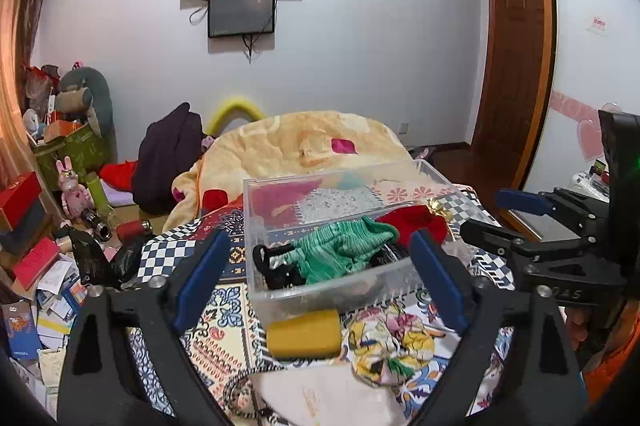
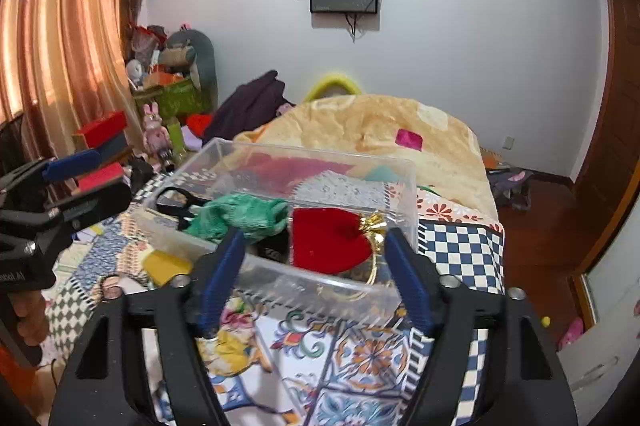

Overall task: Organize soft objects
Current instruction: 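Carry the red pouch and green cloth into the clear box and release both, then grasp the white cloth bag with the left tool while the right tool grasps the yellow floral fabric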

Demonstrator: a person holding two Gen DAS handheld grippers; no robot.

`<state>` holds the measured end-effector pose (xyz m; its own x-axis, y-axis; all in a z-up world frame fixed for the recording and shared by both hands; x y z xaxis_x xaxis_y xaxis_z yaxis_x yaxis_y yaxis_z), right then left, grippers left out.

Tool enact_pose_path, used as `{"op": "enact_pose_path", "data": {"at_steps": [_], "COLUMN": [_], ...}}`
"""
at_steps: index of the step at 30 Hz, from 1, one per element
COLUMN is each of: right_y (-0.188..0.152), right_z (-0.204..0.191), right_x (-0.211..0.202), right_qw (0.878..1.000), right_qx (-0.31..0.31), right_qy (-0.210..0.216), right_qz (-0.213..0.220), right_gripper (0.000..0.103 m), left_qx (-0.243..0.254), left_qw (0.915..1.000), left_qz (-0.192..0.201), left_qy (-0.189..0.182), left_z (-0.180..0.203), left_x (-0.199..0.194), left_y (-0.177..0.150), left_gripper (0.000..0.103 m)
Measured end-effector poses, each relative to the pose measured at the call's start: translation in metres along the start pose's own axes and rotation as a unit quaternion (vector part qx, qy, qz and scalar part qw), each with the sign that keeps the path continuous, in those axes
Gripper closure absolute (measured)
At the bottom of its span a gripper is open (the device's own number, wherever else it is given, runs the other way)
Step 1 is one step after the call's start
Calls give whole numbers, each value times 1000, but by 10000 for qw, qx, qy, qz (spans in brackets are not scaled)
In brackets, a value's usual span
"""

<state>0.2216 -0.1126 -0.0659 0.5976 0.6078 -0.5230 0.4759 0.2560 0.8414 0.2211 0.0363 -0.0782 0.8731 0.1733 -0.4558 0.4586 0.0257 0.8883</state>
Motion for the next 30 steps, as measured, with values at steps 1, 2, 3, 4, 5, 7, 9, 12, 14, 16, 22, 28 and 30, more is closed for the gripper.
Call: {"op": "enact_pose_path", "data": {"at_steps": [1,2,3,4,5,7,9,12,14,16,22,28,30], "right_y": [-1,-3,-6,-9,-14,-22,-32,-50,-59,-69,-90,-98,-100], "right_z": [-3,-6,-9,-11,-15,-20,-27,-36,-41,-46,-60,-56,-54], "right_x": [-2,-4,-5,-5,-3,2,8,19,26,38,59,65,62], "right_qw": [10000,9999,9999,9999,9999,9998,9995,9985,9975,9961,9915,9904,9908], "right_qx": [3,6,11,20,28,15,-17,-9,-12,-20,-113,-82,-128], "right_qy": [23,44,68,85,137,209,278,426,518,579,725,603,548], "right_qz": [62,103,128,132,98,4,-115,-331,-482,-673,-1076,-1242,-1233], "right_gripper": [29,29,28,28,28,28,28,28,28,28,28,48,55], "left_qx": [22,44,63,58,51,19,-39,-207,-314,-372,-518,-447,-425], "left_qw": [10000,10000,10000,10000,10000,9999,9995,9978,9959,9943,9909,9885,9879], "left_qz": [25,29,17,-7,-40,-144,-301,-625,-842,-988,-1239,-1430,-1464], "left_qy": [-2,-2,-8,-2,10,21,42,81,71,133,75,-226,-285], "left_z": [0,0,0,0,1,-1,-5,-17,-23,-29,-34,-23,-19], "left_x": [-4,-5,-7,-8,-8,-7,-3,6,11,15,19,23,23], "left_y": [-4,-8,-13,-19,-24,-36,-51,-77,-93,-107,-132,-140,-143], "left_gripper": [8,7,7,6,5,5,5,5,5,5,10,53,60]}}
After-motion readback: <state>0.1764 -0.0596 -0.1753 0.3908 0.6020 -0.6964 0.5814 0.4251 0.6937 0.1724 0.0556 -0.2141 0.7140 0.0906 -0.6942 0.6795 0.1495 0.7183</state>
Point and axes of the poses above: each gripper's, at about its wrist camera, not at the fingertips, and x roughly the way its jaws point, z to its right, y to its top, the point moved 10 cm from there along x, roughly the way its jaws point, and after that the axes turned 10 degrees about y, right-handed, at the moved point
